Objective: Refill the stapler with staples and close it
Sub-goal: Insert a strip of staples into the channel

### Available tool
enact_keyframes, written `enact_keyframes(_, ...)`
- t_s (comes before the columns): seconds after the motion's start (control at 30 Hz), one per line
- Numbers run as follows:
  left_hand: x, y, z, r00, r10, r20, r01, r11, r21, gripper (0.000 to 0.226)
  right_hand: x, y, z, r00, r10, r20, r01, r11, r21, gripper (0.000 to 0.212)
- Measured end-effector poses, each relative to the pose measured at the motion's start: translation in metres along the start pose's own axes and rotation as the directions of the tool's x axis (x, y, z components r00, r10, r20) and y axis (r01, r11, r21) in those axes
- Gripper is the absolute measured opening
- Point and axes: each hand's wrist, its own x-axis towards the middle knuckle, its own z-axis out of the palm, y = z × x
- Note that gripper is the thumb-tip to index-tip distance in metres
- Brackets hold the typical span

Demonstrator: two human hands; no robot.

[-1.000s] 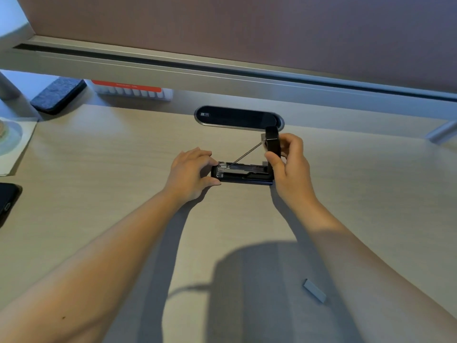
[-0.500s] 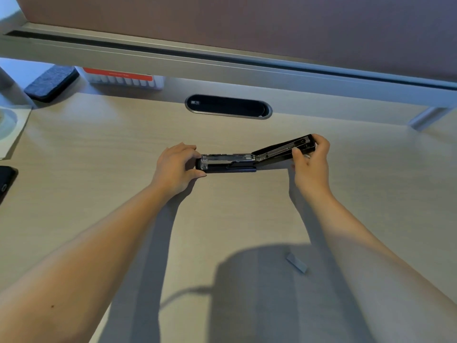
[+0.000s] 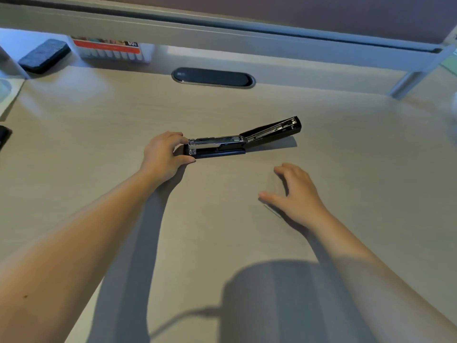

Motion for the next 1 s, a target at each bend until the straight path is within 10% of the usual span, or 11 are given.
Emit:
enact_keyframes(0.3, -0.038, 0.012, 0.01, 0.997, 0.068, -0.029, -0.069, 0.998, -0.002, 0.04, -0.049, 0.009, 0.021, 0.974, -0.085, -0.21, 0.104, 0.991, 0.084, 0.016)
enact_keyframes(0.67, -0.124, 0.015, 0.013, 0.987, 0.156, -0.023, -0.157, 0.987, -0.032, 0.033, -0.091, -0.025, 0.05, 0.848, -0.421, -0.323, 0.429, 0.902, -0.051, 0.016)
enact_keyframes(1.0, -0.2, 0.014, 0.008, 0.983, 0.182, -0.003, -0.182, 0.983, -0.025, 0.031, -0.122, -0.076, 0.065, 0.82, -0.426, -0.382, 0.473, 0.88, 0.035, 0.017)
